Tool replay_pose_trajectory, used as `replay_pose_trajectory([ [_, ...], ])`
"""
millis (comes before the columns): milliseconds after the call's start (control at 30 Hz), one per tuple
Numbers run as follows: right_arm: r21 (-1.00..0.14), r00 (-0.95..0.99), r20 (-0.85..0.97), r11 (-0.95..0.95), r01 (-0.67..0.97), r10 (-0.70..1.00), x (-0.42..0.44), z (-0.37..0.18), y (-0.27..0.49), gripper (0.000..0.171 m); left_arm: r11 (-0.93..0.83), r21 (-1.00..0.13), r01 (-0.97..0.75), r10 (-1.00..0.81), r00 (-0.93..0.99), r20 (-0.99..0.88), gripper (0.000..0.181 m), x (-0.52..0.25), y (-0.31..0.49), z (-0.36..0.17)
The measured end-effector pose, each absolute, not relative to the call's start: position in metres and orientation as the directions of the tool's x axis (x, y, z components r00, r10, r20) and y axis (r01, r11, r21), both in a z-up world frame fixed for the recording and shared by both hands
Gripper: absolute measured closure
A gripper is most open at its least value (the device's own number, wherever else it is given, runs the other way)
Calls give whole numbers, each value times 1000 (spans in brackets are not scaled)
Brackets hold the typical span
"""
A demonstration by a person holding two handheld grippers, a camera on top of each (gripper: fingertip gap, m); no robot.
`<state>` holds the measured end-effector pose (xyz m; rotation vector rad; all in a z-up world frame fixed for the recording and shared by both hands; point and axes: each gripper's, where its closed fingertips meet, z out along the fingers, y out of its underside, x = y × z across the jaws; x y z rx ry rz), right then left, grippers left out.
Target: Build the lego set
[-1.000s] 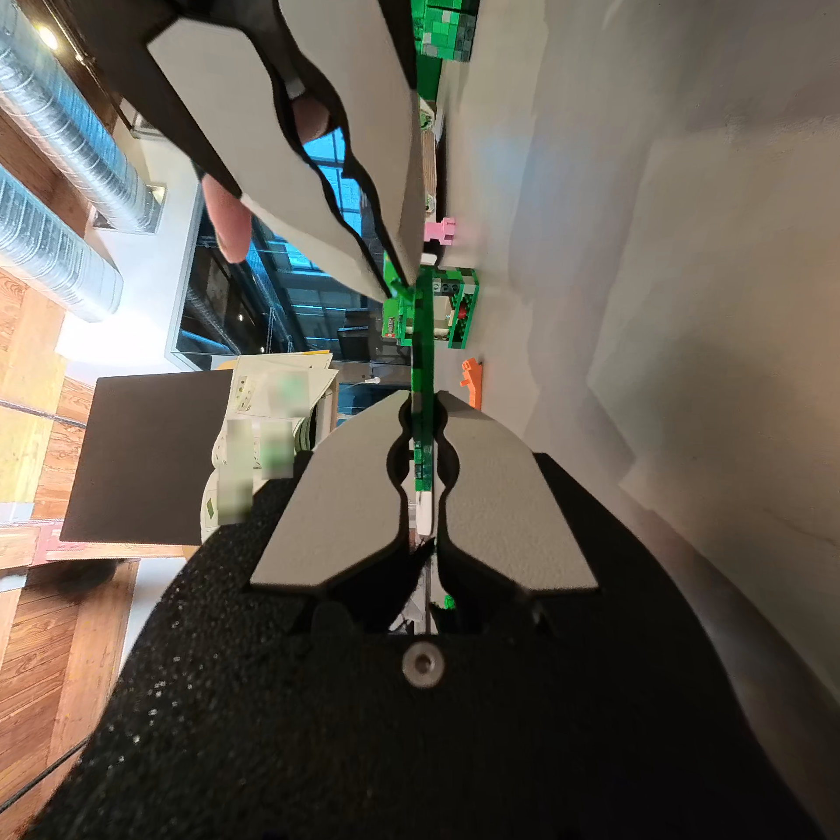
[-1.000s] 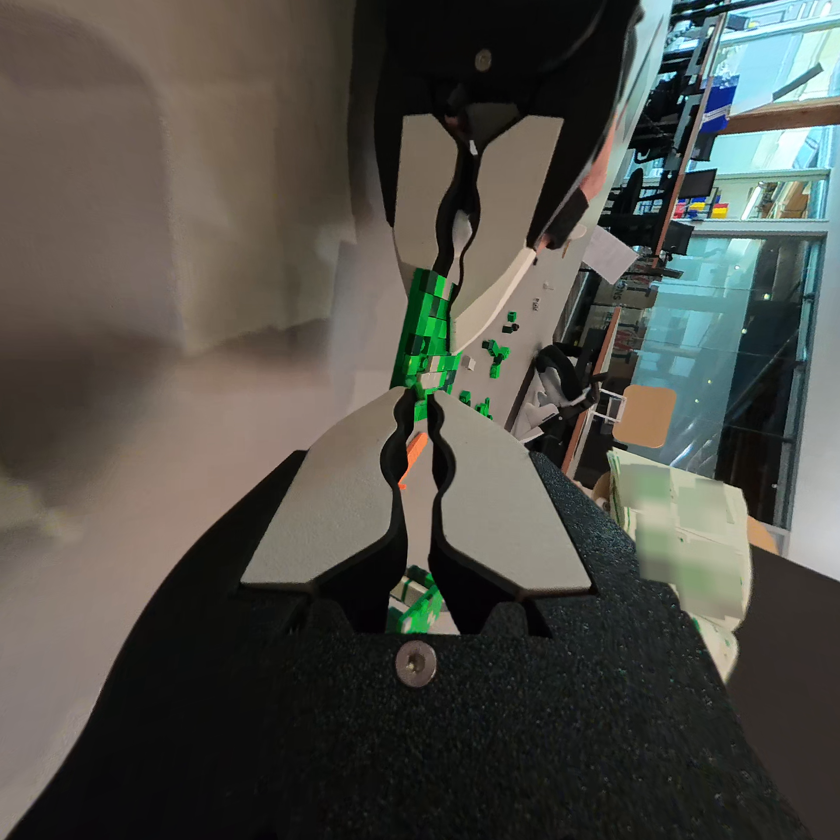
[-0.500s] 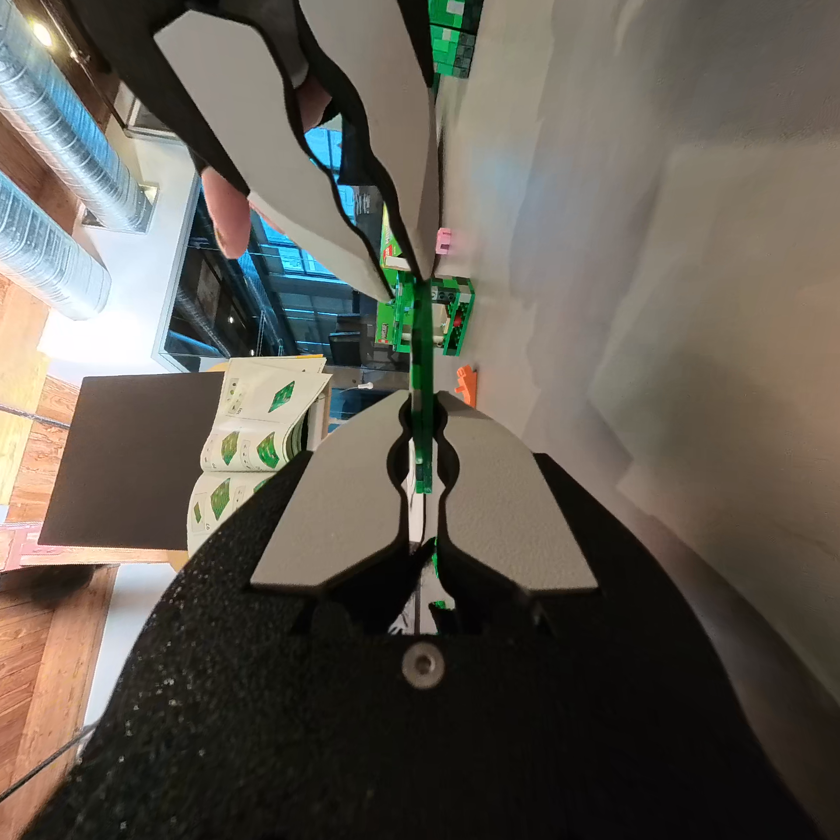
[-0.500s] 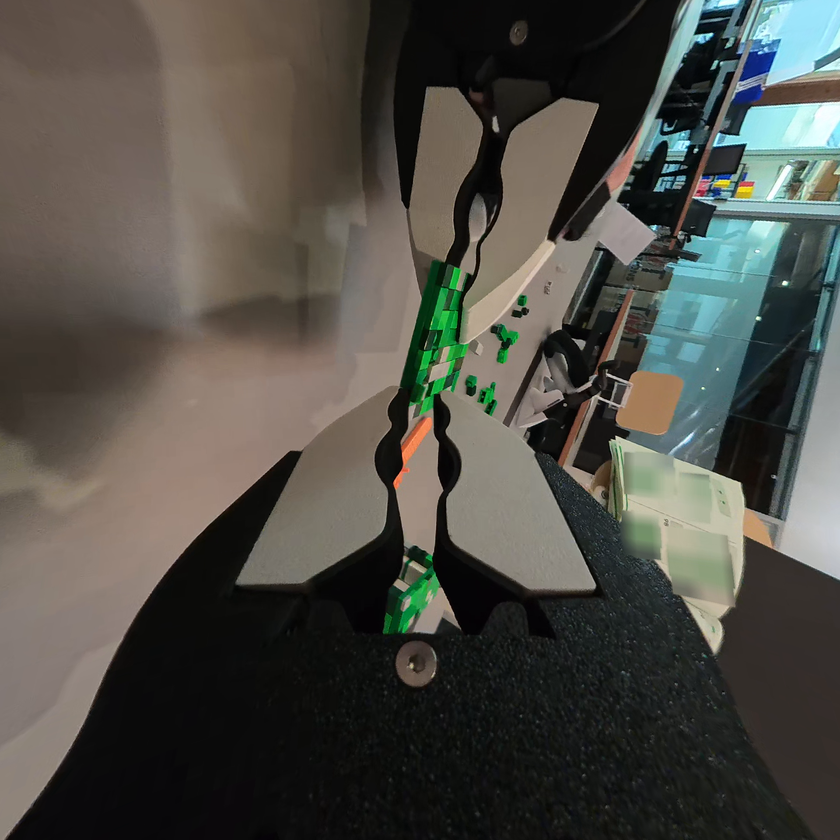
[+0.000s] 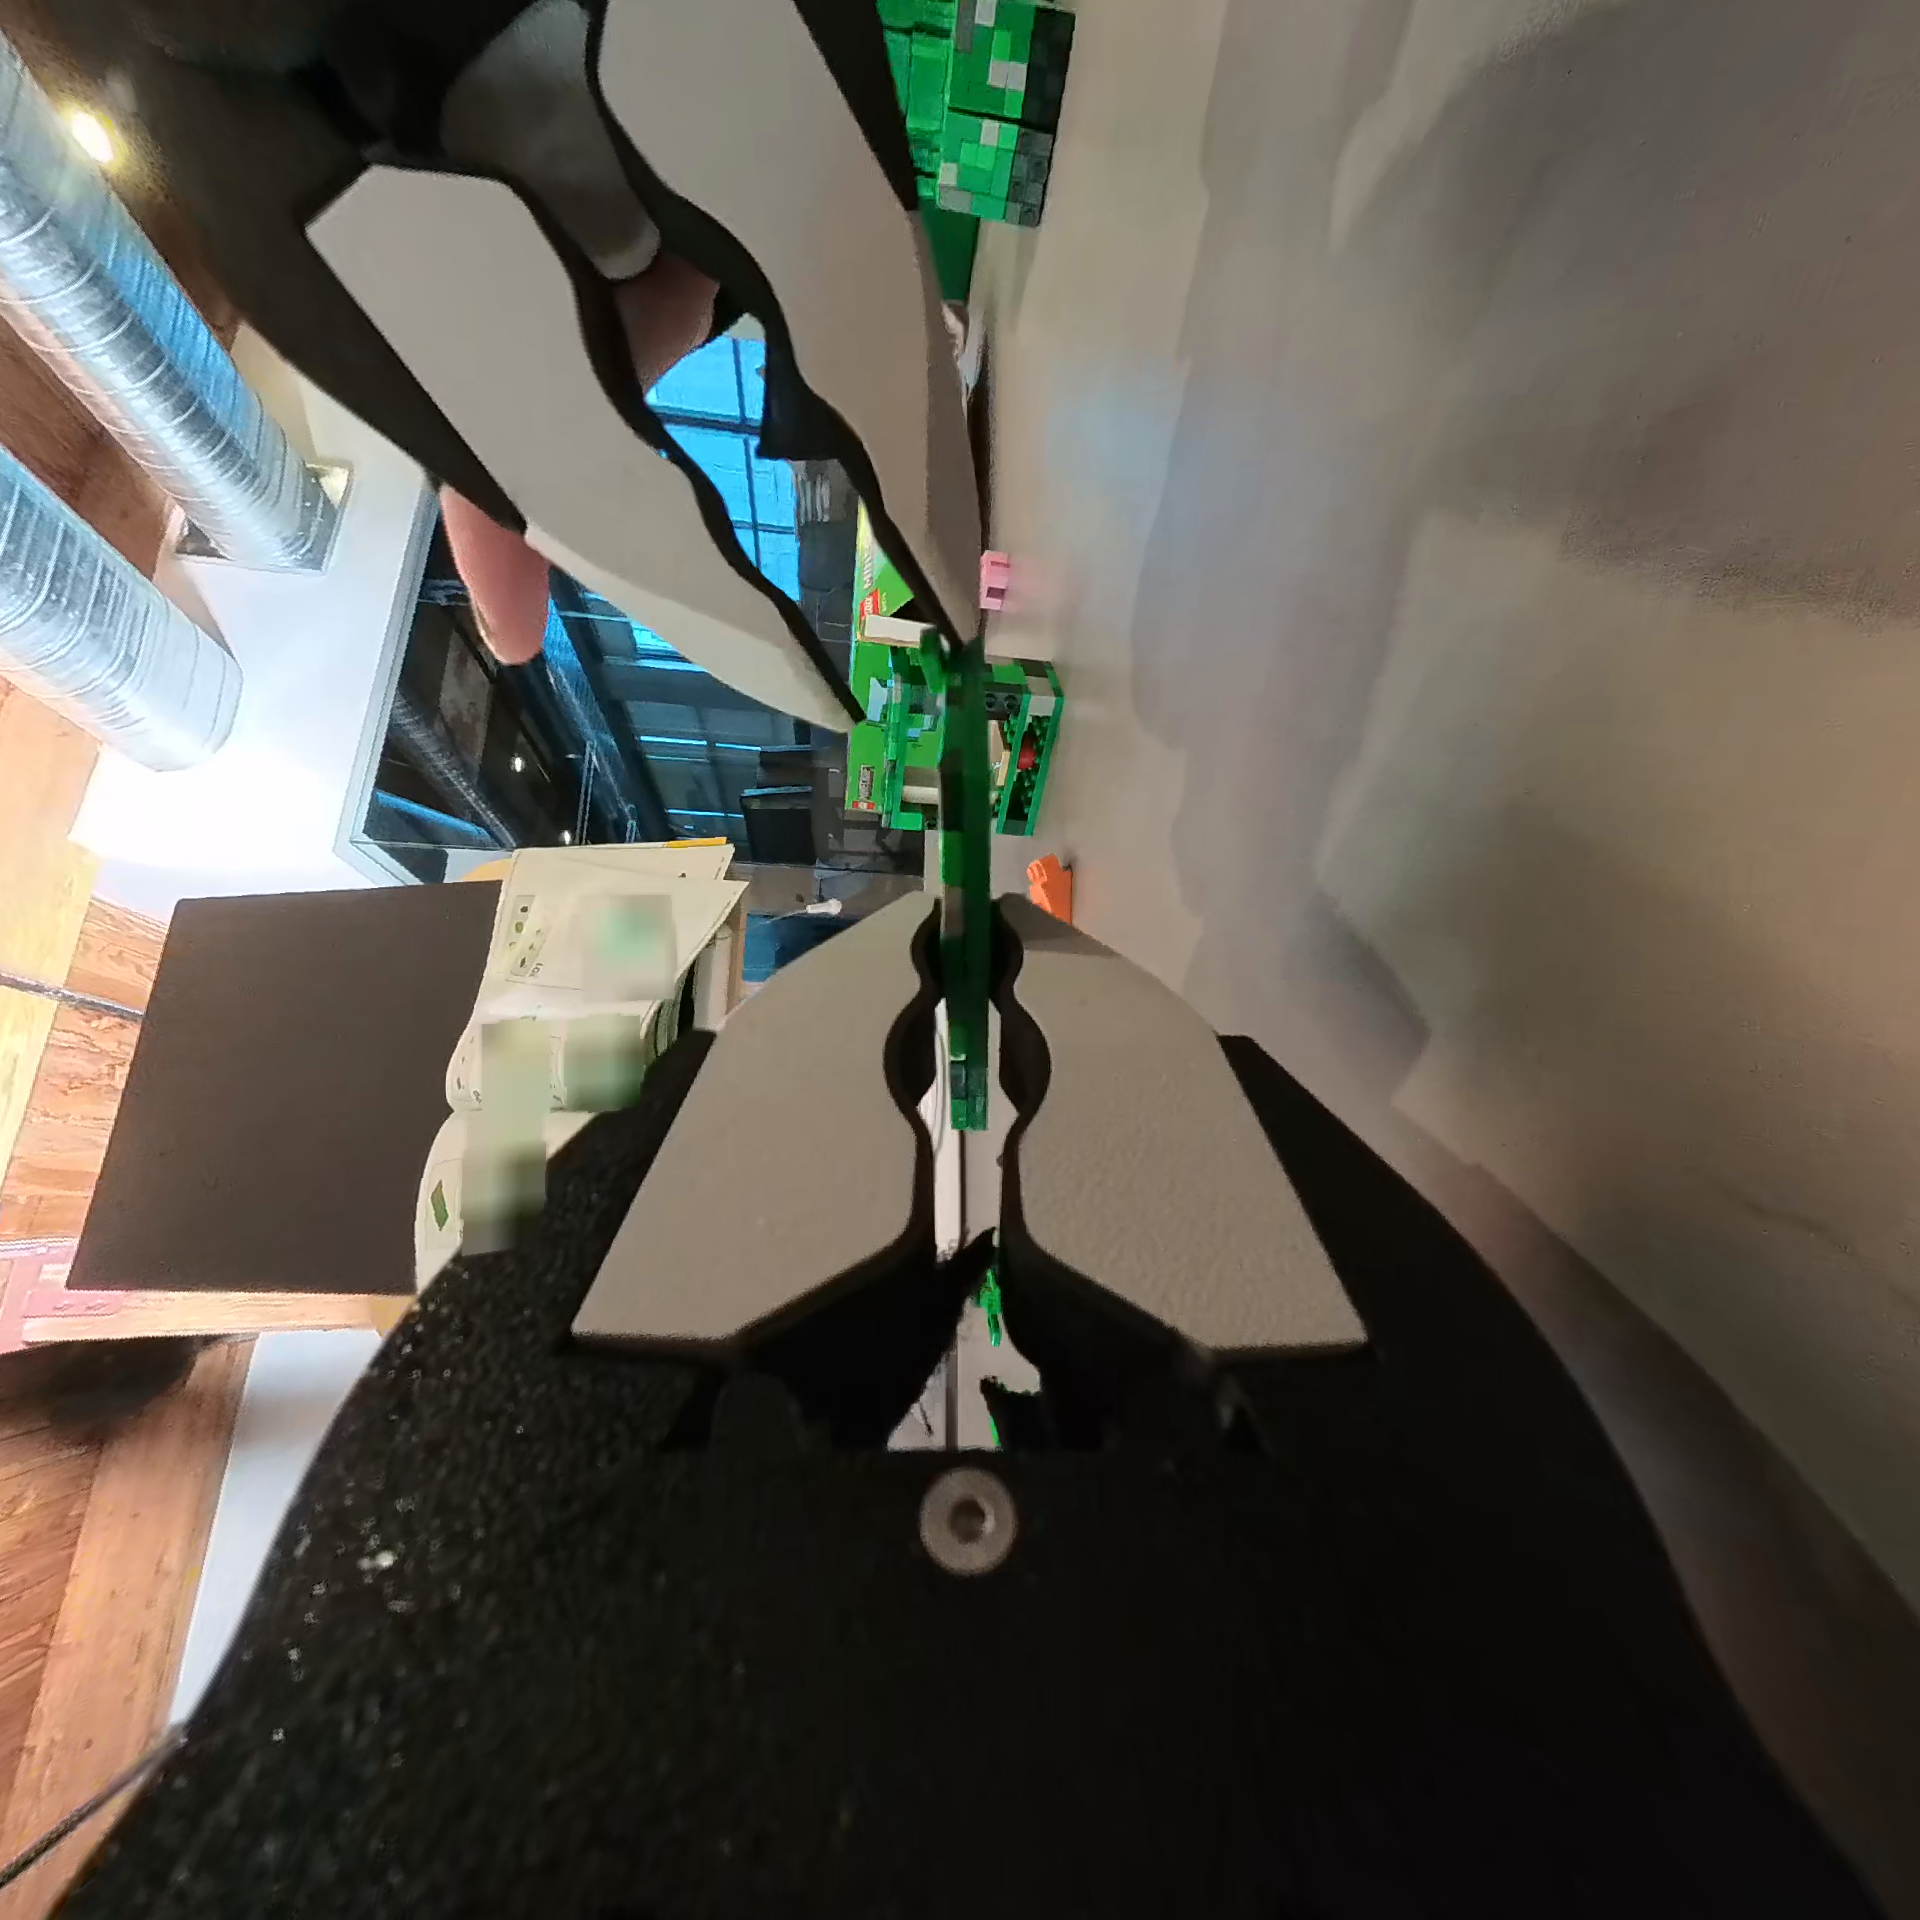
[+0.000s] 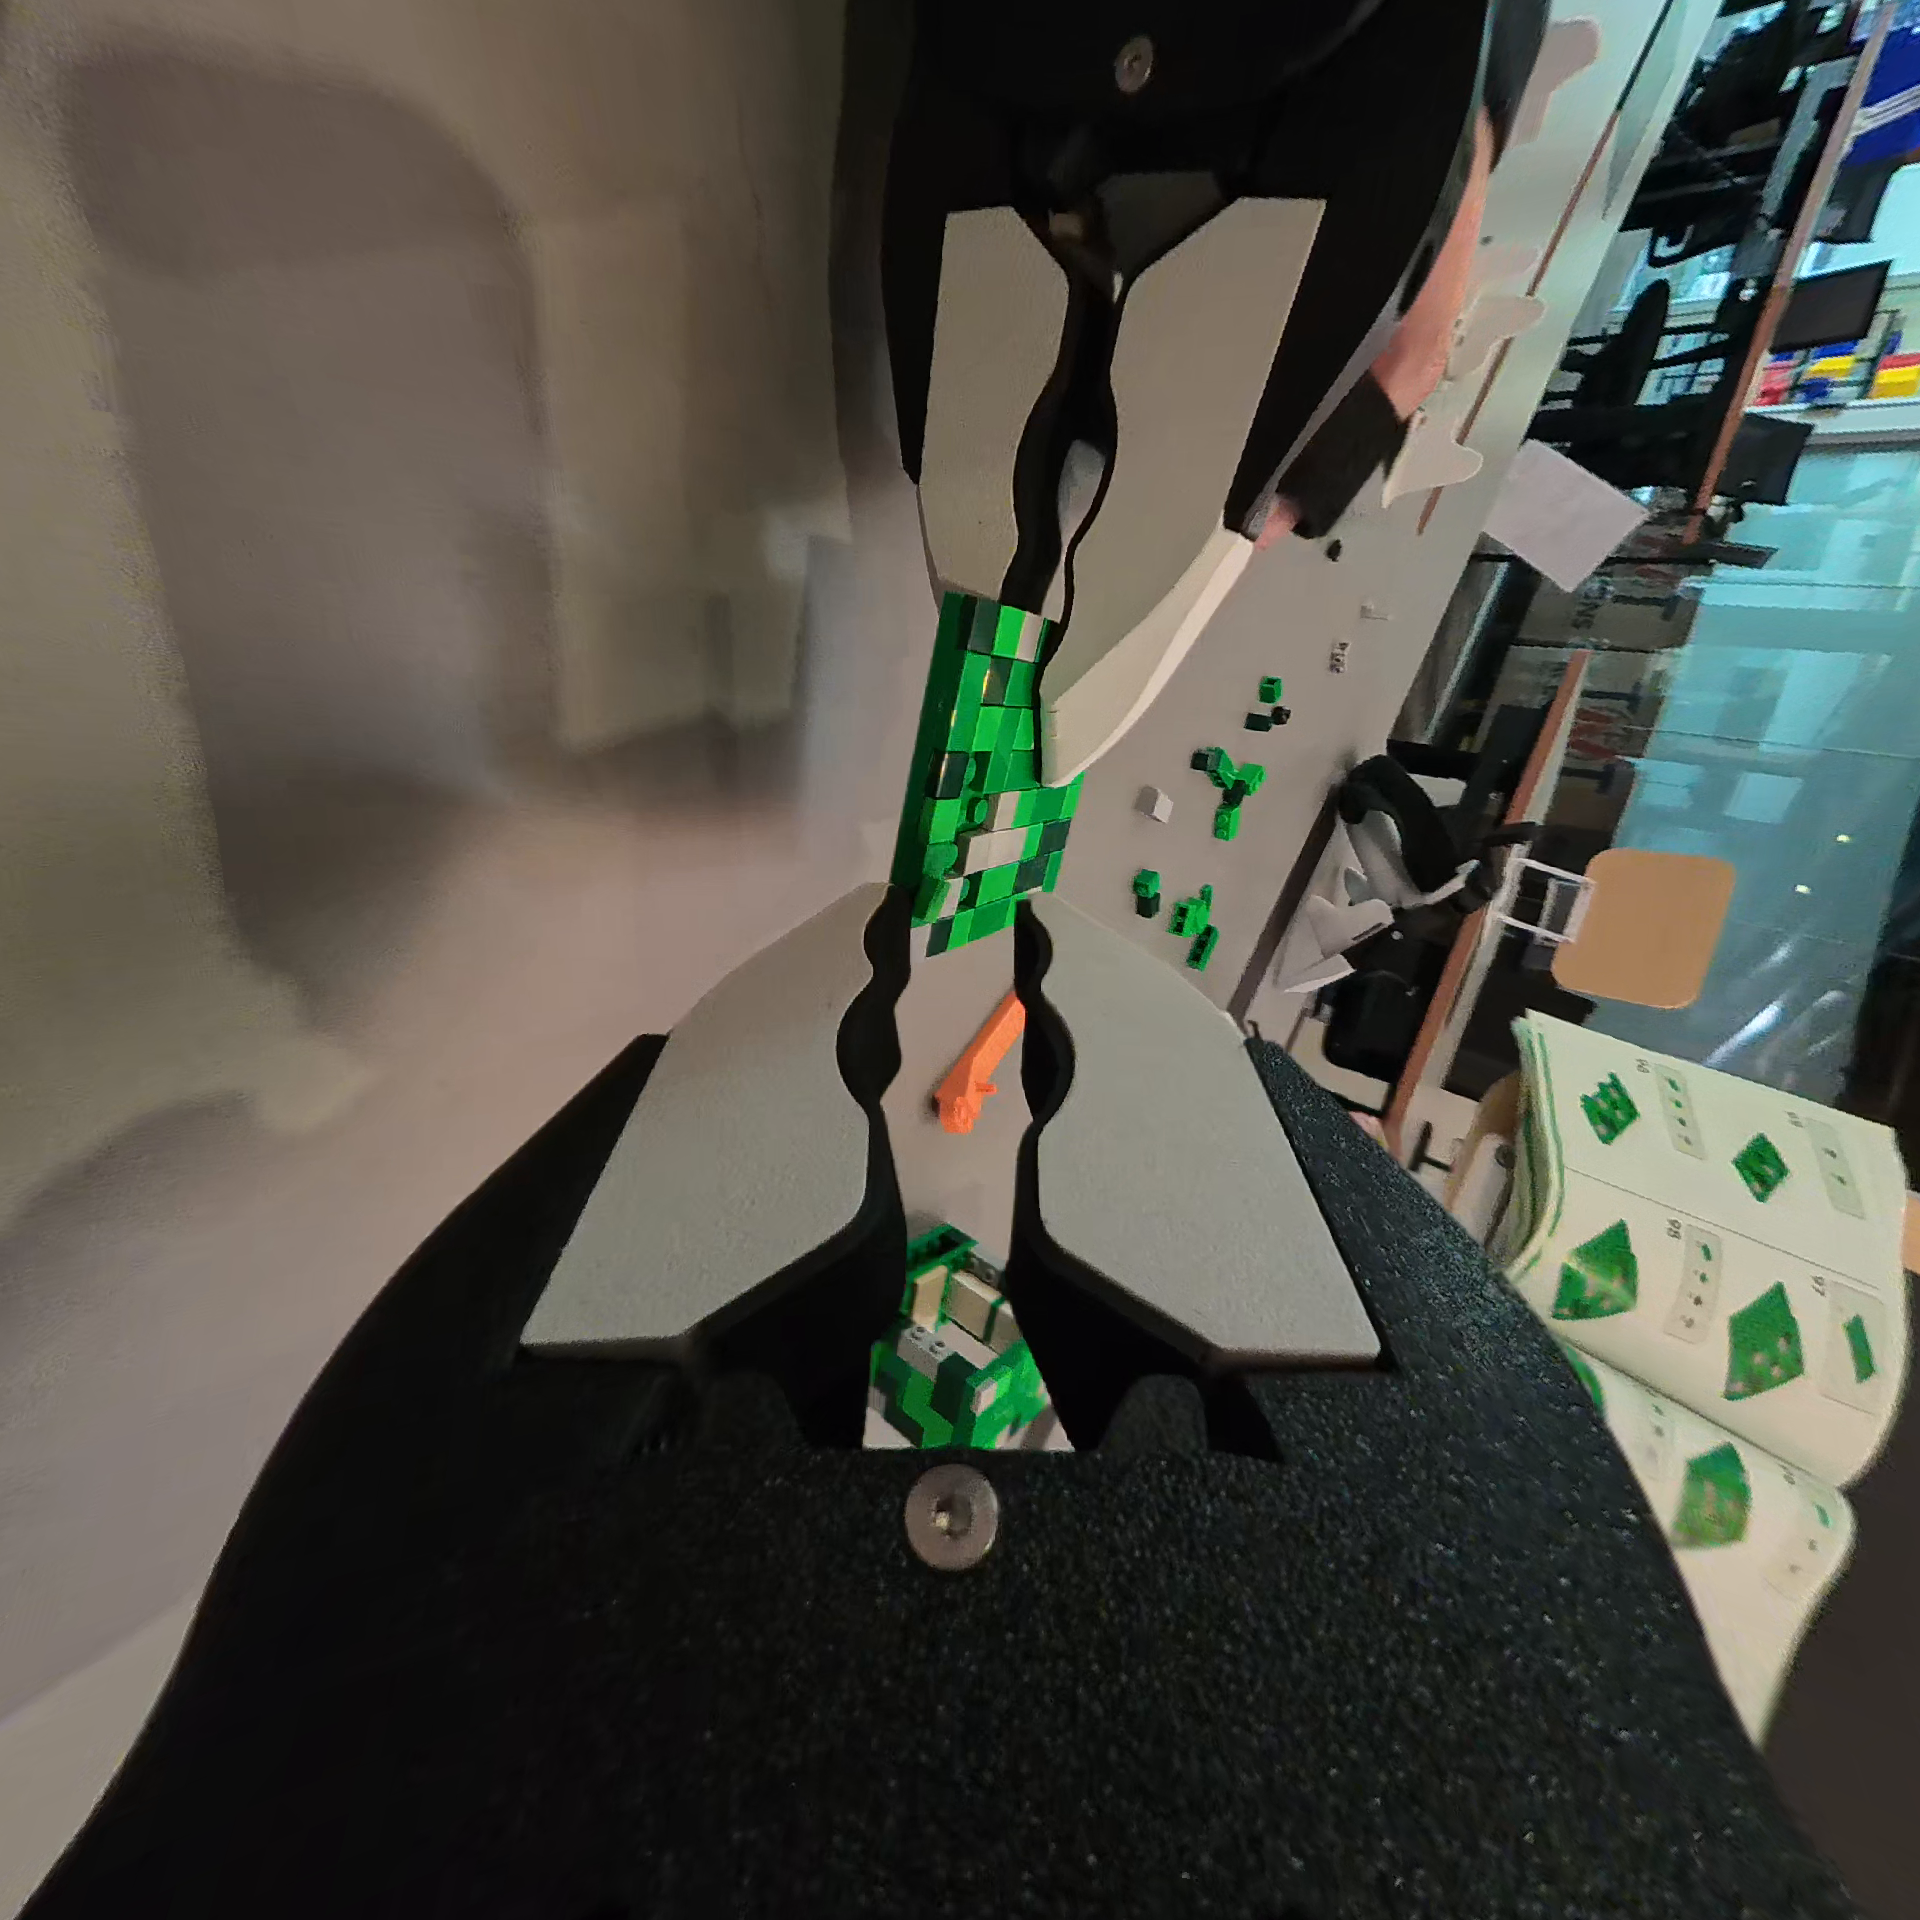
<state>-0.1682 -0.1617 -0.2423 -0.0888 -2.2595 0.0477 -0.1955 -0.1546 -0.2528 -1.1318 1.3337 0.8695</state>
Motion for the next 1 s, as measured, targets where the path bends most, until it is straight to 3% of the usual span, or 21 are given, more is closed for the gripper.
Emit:
replay_pose_trajectory([
  [467,-116,-744,655,991,68,128,-163,-247,-166,146,304,-110,-946,-150,66,-987,176,-188,-157,-257],
  [767,-227,-798,565,969,97,212,-155,-247,-174,145,360,-93,-929,-135,47,-990,176,-181,-163,-256],
  [1000,-222,-817,539,970,97,205,-155,-248,-176,142,371,-85,-925,-133,38,-990,176,-179,-165,-257],
])
